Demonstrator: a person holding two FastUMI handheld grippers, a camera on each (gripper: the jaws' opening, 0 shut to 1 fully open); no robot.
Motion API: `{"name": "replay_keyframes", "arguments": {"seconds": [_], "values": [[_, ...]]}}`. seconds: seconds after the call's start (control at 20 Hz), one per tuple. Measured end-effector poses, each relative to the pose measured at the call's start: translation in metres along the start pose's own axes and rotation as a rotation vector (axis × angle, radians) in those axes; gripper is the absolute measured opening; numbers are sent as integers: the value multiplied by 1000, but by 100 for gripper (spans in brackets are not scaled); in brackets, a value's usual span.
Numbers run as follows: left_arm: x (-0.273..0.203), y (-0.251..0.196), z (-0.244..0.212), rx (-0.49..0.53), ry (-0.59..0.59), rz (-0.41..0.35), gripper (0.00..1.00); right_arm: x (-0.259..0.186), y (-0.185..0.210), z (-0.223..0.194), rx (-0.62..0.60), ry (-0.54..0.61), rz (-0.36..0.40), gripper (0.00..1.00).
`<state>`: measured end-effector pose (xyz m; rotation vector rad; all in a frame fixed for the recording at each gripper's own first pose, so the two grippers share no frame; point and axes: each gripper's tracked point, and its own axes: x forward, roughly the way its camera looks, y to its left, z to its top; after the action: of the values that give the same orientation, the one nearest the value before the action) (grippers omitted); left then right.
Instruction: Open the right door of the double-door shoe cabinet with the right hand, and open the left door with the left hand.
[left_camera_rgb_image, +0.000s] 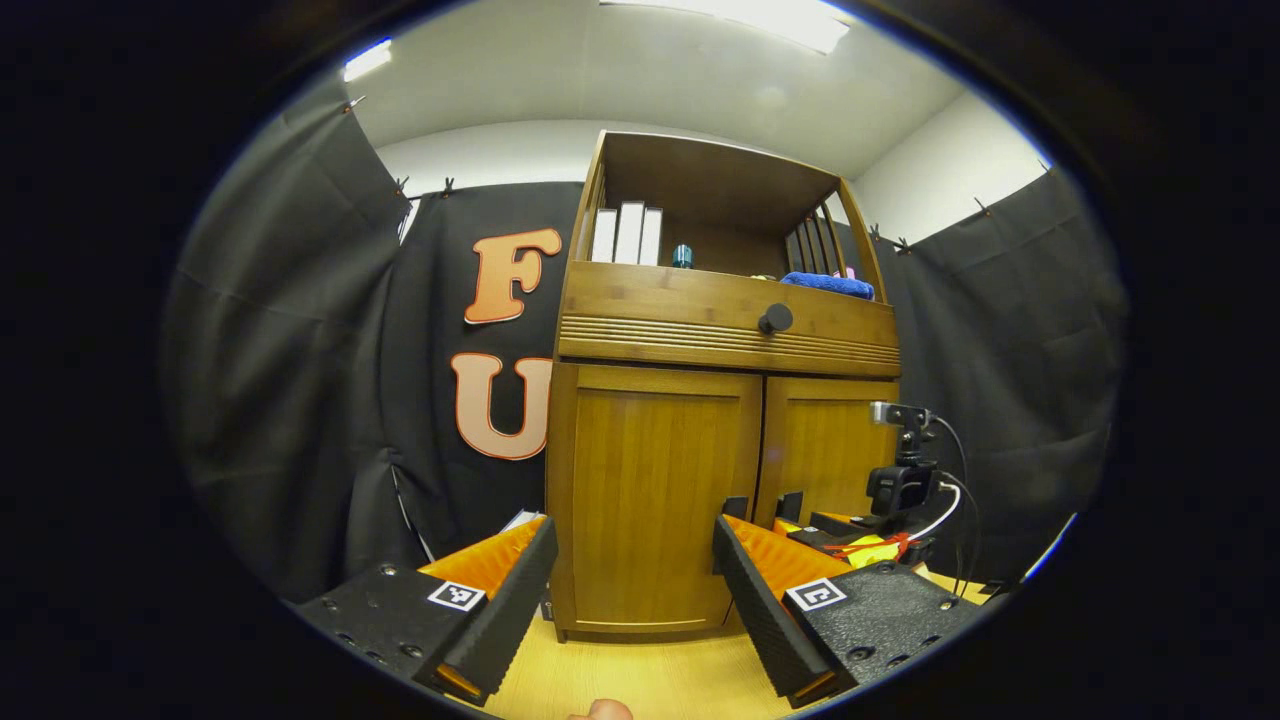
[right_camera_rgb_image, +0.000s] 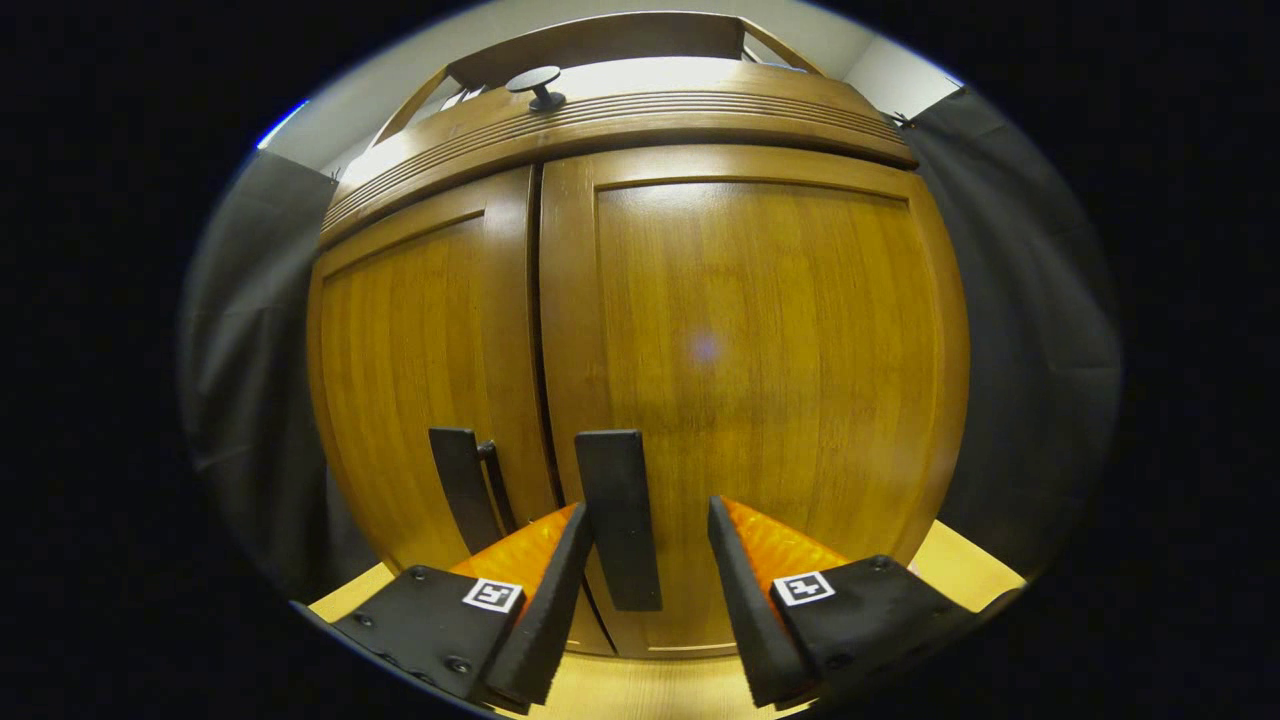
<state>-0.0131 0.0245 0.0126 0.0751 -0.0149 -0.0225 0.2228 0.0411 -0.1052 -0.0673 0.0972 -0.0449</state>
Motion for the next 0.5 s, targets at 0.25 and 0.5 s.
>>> {"name": "replay_keyframes", "arguments": {"seconds": [0.25, 0.5], "values": [[4, 2, -6, -20, 9, 2, 92, 9, 7, -7, 1, 22, 15, 62], [7, 9, -8, -20, 1, 30, 92, 14, 8, -14, 14, 38, 13, 47]]}}
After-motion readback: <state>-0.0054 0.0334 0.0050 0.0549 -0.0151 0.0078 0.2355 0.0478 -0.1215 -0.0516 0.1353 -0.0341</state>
